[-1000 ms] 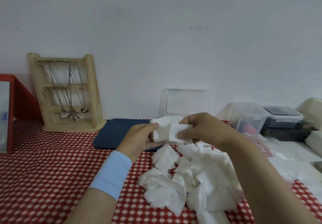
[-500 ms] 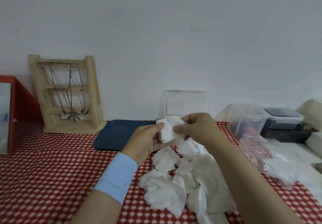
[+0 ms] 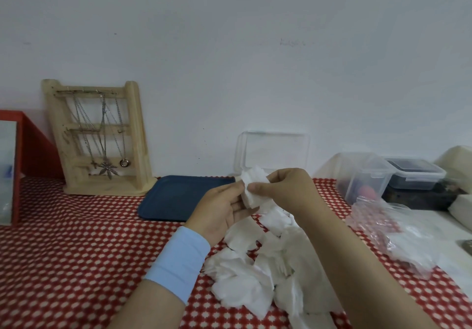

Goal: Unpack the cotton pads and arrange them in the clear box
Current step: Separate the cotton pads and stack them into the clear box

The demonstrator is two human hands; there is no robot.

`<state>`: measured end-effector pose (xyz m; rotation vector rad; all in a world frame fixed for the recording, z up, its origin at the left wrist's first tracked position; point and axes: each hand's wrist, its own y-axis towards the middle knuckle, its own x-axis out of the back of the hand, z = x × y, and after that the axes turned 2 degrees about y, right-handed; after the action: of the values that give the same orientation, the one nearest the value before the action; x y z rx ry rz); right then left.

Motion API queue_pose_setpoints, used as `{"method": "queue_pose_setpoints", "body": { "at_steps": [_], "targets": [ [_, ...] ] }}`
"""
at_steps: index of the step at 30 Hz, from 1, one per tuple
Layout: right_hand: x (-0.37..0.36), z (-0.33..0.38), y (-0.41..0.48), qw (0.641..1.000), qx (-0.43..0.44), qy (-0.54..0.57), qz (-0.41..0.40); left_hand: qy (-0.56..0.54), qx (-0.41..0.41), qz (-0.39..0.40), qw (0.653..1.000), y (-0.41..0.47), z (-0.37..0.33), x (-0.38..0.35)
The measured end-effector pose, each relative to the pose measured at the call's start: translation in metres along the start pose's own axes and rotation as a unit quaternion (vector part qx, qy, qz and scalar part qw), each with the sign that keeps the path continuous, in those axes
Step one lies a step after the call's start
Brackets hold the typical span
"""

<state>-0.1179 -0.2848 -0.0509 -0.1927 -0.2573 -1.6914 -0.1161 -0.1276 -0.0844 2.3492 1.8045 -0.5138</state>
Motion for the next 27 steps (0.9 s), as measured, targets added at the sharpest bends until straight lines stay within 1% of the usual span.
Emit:
{"method": "queue_pose_setpoints", "body": {
  "at_steps": [3,5,8,10,12,13,17,21,23,26,27],
  "targets": [
    [0.002,-0.002,0.003,1.000,-0.002,-0.028,-0.002,-0.026,0.002,0.003,1.000,0.000,-0.001,-0.002],
    [0.003,-0.002,0.003,1.000,-0.016,-0.013,0.012,-0.034,-0.002,0.020,0.999,-0.001,-0.003,-0.003],
    [0.005,-0.004,0.006,0.997,-0.052,0.034,0.047,0.030,-0.033,0.049,0.998,-0.003,-0.003,-0.002],
    [0.010,-0.003,0.006,0.990,-0.075,0.042,0.112,0.069,-0.041,0.049,0.996,-0.002,-0.001,0.001],
    [0.016,-0.001,0.006,0.983,-0.072,0.065,0.154,0.089,-0.032,0.045,0.994,-0.002,-0.003,0.004],
    [0.018,0.000,0.006,0.984,-0.059,0.066,0.154,0.100,-0.026,0.046,0.994,-0.002,-0.004,0.005],
    [0.024,-0.005,0.008,0.991,-0.024,0.015,0.130,0.139,-0.001,0.056,0.989,-0.003,-0.009,0.003],
    [0.030,-0.002,0.007,0.990,-0.011,0.017,0.136,0.201,-0.018,0.019,0.979,-0.005,-0.012,-0.003],
    [0.039,0.004,0.007,0.984,-0.001,-0.019,0.175,0.232,-0.016,0.004,0.973,-0.004,-0.016,-0.005],
    [0.050,0.016,0.011,0.962,0.004,-0.129,0.241,0.272,-0.004,0.025,0.962,0.005,-0.028,-0.009],
    [0.053,0.021,0.016,0.957,0.001,-0.144,0.250,0.294,-0.002,0.035,0.955,0.010,-0.033,-0.011]
  ]
}}
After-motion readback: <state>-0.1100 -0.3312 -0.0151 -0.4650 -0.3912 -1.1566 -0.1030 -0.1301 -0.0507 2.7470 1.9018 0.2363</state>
